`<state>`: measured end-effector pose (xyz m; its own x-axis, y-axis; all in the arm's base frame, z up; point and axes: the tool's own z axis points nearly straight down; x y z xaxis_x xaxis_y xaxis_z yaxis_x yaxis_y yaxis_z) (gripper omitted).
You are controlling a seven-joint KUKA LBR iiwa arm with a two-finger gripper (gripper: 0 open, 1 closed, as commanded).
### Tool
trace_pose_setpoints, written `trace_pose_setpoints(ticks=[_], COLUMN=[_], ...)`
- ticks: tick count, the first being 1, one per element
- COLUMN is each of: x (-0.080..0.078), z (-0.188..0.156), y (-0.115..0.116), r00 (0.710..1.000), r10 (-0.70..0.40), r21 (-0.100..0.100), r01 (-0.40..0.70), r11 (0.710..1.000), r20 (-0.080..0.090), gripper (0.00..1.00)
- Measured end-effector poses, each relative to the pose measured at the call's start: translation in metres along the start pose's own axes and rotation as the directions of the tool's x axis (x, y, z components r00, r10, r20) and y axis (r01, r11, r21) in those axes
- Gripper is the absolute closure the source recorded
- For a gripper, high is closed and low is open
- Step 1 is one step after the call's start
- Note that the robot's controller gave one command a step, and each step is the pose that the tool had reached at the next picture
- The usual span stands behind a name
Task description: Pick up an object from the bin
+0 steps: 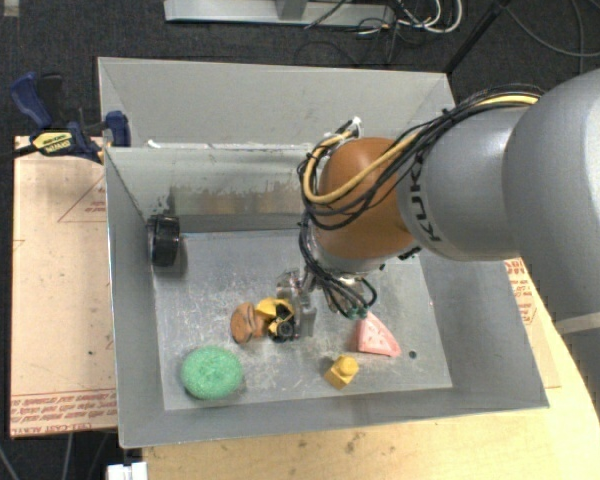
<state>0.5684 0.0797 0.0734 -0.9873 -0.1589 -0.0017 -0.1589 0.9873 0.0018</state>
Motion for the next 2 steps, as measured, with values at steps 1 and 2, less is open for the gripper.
trace_pose_setpoints(ticks=[1,2], x=[0.005,0.017], z=[-0.041,-0.186], y=[0.014,0.023], r00=[1.0,0.997], r10=[0.01,-0.075], r21=[0.001,0.001], r01=[-0.01,0.075], r11=[1.0,0.997], r20=[-0.009,0.001], gripper=[1.0,1.0])
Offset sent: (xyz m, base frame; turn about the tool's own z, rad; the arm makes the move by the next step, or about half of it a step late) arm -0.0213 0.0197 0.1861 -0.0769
